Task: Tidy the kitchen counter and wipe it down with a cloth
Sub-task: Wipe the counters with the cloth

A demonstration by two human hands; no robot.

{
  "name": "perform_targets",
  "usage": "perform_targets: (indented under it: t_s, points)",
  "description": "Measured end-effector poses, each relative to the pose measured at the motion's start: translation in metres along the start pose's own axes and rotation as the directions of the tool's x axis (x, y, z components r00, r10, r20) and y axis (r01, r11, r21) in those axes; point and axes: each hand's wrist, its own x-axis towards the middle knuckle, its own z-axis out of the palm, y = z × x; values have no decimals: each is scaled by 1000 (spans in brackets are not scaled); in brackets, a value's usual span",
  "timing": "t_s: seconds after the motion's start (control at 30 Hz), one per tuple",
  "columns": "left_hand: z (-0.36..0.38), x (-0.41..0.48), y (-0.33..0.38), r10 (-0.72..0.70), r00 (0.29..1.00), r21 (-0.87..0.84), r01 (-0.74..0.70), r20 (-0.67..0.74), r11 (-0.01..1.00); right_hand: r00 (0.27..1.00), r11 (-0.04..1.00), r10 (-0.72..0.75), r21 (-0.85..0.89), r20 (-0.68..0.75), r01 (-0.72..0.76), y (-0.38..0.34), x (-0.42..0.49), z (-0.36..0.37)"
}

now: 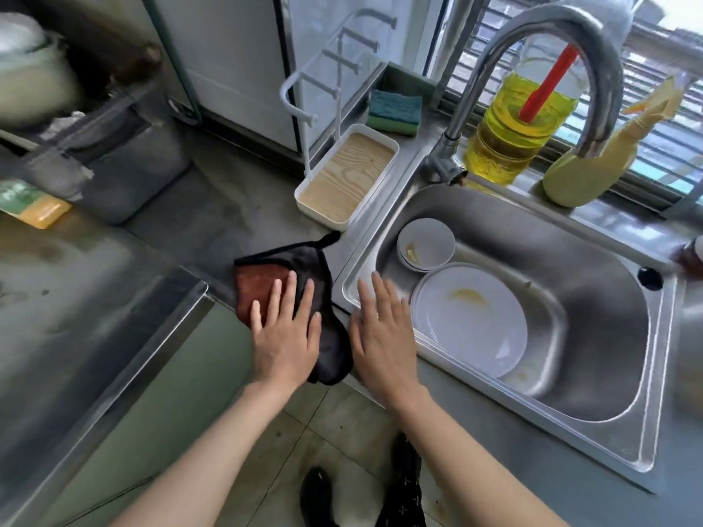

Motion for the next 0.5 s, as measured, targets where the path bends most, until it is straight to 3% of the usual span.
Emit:
perform_targets:
  t_s: [0.13,0.33,0.5]
  points:
    - [-13,47,-47,-58,998,32,59,-20,998,975,974,-172,-127,138,190,-6,14,15]
    - [-18,78,-64,-207,972,30,211,-109,977,972,964,-177,-173,155,204,-2,16,19]
    - [-10,46,-29,-51,995,75,58,-82,996,971,964,-161,-185,175,193,-4,17,18]
